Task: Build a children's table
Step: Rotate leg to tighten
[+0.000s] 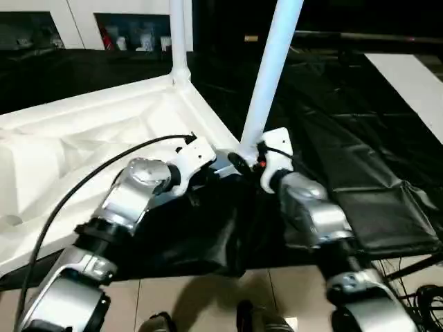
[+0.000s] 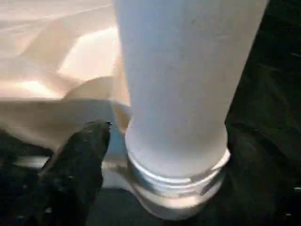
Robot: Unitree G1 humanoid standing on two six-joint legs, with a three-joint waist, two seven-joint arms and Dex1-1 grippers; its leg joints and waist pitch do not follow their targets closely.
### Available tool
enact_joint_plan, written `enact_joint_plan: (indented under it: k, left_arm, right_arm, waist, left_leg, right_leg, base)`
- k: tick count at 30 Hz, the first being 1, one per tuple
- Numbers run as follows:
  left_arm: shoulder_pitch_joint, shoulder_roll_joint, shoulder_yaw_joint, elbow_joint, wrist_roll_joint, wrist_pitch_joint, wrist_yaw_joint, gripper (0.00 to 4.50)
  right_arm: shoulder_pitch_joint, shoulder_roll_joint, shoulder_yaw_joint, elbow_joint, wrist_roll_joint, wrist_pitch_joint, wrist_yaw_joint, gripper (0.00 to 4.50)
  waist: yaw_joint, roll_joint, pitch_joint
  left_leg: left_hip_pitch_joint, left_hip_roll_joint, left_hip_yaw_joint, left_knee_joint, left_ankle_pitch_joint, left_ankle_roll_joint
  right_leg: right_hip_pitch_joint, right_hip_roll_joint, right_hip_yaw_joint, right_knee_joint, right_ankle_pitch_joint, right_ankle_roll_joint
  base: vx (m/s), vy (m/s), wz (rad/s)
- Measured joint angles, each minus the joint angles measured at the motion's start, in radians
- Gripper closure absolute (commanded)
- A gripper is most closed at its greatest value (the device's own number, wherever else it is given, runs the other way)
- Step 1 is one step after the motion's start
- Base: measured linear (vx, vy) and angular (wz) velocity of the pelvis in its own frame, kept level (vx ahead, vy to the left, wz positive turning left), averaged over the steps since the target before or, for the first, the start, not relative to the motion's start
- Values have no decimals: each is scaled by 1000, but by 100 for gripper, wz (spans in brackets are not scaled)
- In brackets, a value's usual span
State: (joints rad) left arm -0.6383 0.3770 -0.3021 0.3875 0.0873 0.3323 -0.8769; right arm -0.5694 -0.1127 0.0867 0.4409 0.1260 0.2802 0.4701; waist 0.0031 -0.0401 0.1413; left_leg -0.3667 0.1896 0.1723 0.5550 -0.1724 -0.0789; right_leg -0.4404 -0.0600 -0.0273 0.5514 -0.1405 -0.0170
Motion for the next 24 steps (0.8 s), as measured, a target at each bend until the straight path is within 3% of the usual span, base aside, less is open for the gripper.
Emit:
enact_joint_plan:
  k: [2,5,8,12,16,24]
  left_arm:
    - [25,42,-8,-27,-13,-52,-48,450]
    - [47,73,-9,-57,-28,-88,-98,450]
    - [86,121,-10,-112,-62,-123,-177,450]
    - [103,150,-7,-144,-88,-140,-245,450]
    - [136,184,1,-178,-129,-137,-312,450]
    - [161,196,-11,-213,-143,-131,-355,450]
  right_arm:
    - [24,-91,37,-69,-1,4,106,50]
    - [34,-145,51,-112,1,4,201,50]
    - [72,-207,66,-167,30,1,317,50]
    - [87,-246,82,-201,43,-20,416,50]
    - [111,-296,112,-226,73,-21,518,50]
    - [111,-297,143,-240,75,-18,581,50]
  waist:
    - [1,0,0]
    - [5,0,0]
    - [20,3,0]
    - [32,5,0]
    - [31,5,0]
    - [32,5,2]
  left_leg:
    - [0,1,0,0,0,0]
    - [1,3,2,1,0,0]
    - [0,9,3,-5,1,1]
    - [-3,14,6,-5,0,3]
    - [-2,14,7,-3,-1,2]
    - [-1,17,11,8,-3,-5]
  right_leg:
    - [0,0,0,10,0,0]
    - [-3,0,-1,25,3,0]
    - [-4,3,-10,27,-5,-5]
    - [-11,6,-13,31,-11,-12]
    - [-11,5,-13,33,-13,-15]
    - [-10,2,-12,44,-12,-15]
  base:
    - [31,-18,3]
    - [71,-41,9]
    - [87,-40,7]
    - [42,-13,2]
    - [0,0,0]
    - [0,0,0]
